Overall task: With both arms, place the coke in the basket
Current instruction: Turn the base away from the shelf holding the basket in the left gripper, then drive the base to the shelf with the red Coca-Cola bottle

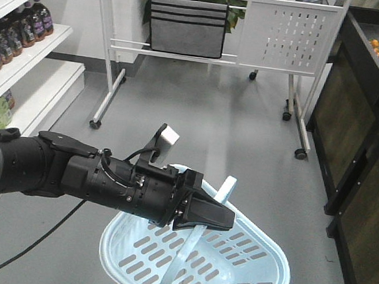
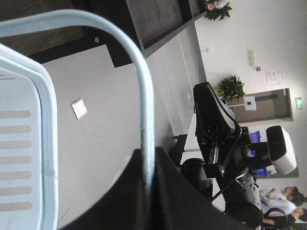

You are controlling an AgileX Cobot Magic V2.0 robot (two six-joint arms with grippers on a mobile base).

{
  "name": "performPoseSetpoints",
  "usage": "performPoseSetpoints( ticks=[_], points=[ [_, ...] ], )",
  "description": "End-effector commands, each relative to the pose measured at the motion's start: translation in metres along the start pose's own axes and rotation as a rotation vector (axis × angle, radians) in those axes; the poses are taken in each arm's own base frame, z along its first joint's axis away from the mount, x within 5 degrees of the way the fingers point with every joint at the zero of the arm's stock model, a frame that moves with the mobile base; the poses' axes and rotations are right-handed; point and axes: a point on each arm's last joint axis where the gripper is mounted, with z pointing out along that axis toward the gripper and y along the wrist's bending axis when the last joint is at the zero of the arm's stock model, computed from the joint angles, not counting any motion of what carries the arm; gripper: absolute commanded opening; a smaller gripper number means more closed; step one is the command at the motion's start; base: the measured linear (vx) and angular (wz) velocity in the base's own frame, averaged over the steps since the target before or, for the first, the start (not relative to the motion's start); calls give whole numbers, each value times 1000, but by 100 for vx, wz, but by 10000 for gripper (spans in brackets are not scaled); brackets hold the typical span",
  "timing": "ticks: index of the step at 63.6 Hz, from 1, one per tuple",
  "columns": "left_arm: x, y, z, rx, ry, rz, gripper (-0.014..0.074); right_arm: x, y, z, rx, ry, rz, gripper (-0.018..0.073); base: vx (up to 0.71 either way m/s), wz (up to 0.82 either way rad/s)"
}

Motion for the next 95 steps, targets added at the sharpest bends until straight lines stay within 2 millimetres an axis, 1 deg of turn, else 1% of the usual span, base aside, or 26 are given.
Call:
performPoseSetpoints(
  ticks=[1, 46, 95],
  points=[
    [-5, -33, -7, 144, -52, 16, -6, -4, -1, -1, 10, -75, -13, -10, 3, -17],
    [-5, -33, -7, 144, -52, 16, -6, -4, -1, -1, 10, -75, -13, -10, 6, -9],
    [-5, -33, -7, 144, -52, 16, -6, -4, -1, -1, 10, -75, -13, -10, 15, 1]
  ],
)
